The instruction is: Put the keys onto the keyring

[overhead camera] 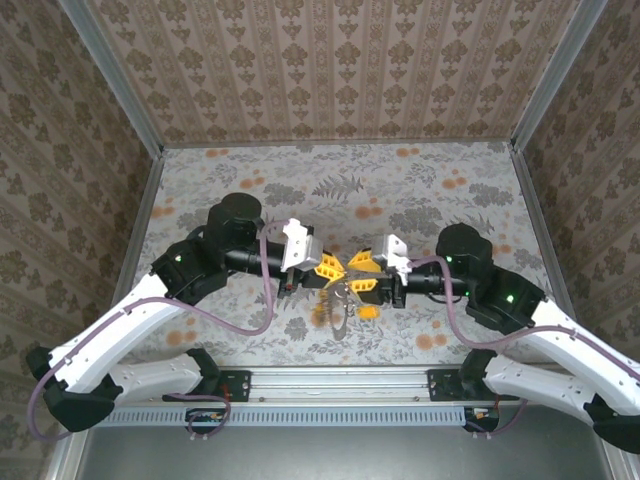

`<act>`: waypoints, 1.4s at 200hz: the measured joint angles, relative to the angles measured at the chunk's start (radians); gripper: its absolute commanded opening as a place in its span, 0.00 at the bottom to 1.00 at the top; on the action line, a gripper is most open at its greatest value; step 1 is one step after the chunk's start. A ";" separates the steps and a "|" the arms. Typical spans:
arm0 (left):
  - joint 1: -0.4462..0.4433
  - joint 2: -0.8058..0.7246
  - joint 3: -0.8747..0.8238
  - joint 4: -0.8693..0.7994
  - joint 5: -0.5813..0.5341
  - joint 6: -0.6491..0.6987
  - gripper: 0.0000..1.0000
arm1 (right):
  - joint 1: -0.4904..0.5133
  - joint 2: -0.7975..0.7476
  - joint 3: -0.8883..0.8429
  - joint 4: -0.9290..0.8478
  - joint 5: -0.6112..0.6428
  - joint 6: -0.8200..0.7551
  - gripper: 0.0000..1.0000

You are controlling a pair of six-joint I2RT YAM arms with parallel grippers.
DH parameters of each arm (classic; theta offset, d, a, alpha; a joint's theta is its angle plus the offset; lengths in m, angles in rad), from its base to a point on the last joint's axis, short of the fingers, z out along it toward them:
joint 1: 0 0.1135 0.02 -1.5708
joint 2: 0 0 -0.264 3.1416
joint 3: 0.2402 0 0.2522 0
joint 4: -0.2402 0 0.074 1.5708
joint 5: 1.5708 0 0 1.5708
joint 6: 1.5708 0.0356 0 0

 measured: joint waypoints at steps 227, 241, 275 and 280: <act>0.024 -0.010 -0.012 -0.004 0.021 -0.016 0.00 | 0.014 0.024 -0.004 0.082 -0.024 -0.003 0.00; 0.024 -0.008 -0.010 -0.027 0.005 -0.014 0.02 | 0.014 0.027 -0.002 0.068 -0.010 -0.010 0.00; 0.023 0.003 0.035 -0.144 -0.064 0.030 0.19 | 0.022 0.061 0.053 -0.052 0.052 -0.053 0.00; 0.023 0.003 0.046 -0.166 -0.079 0.040 0.20 | 0.022 0.068 0.063 -0.074 0.063 -0.062 0.00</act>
